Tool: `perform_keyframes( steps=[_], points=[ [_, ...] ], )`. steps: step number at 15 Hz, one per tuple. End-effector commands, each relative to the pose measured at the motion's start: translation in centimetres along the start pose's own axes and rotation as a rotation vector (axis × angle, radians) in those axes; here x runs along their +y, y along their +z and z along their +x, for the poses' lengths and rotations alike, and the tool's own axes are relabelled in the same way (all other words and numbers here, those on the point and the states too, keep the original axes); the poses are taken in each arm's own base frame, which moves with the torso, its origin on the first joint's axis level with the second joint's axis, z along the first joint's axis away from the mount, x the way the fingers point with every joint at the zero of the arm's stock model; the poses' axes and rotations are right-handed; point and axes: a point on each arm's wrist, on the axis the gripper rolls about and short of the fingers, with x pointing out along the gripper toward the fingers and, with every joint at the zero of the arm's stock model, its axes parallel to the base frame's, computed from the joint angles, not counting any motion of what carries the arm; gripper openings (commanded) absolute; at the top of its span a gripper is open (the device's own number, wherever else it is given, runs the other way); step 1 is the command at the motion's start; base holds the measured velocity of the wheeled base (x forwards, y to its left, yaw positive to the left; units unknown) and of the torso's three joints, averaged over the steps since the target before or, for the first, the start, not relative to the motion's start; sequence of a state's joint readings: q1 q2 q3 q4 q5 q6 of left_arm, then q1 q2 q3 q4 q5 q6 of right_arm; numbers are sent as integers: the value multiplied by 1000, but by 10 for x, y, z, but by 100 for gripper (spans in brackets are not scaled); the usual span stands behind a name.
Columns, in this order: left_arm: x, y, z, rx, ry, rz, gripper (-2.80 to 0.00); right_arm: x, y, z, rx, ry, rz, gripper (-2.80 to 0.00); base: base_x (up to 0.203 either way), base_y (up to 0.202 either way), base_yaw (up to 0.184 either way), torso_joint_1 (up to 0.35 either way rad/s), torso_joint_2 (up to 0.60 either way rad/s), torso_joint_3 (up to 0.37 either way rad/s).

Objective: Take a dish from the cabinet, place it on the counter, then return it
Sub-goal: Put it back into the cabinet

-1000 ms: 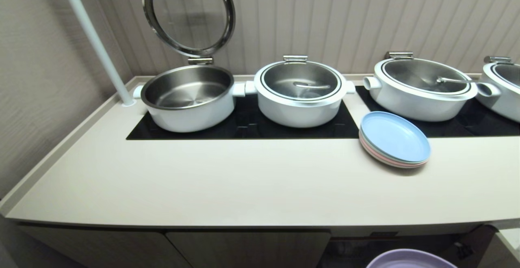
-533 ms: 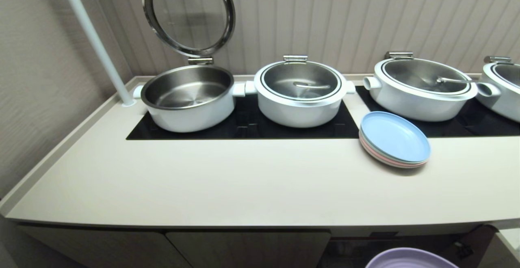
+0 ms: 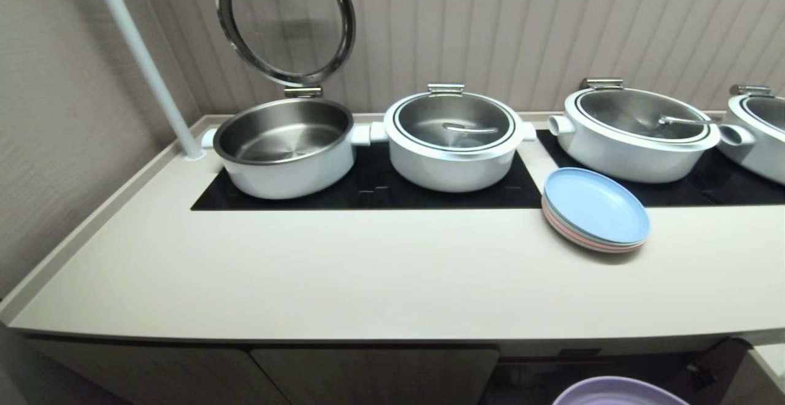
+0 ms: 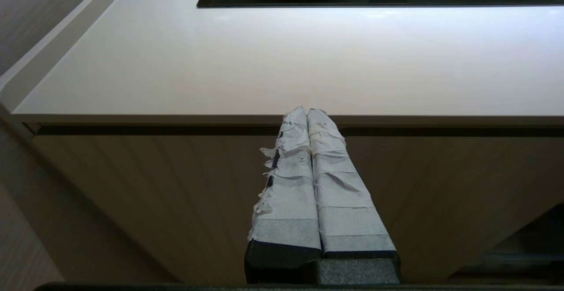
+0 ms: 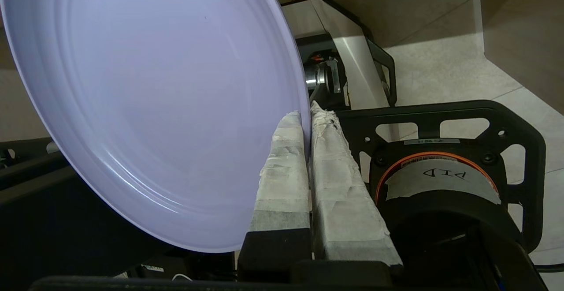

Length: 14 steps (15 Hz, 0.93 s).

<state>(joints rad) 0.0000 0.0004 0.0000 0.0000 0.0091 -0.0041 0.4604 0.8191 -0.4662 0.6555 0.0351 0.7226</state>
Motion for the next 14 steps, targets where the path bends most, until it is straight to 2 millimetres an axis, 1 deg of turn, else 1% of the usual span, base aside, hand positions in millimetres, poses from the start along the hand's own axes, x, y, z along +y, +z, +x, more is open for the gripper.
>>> perform_keyframes(
  steps=[1,14],
  points=[
    [0,0,0,0,0,0,-280,0,0,0,7,-1,10,-280,0,0,0,-83,161,96],
    [0,0,0,0,0,0,-280,0,-1,-1,11,-6,16,-280,0,0,0,-133,290,144]
  ],
)
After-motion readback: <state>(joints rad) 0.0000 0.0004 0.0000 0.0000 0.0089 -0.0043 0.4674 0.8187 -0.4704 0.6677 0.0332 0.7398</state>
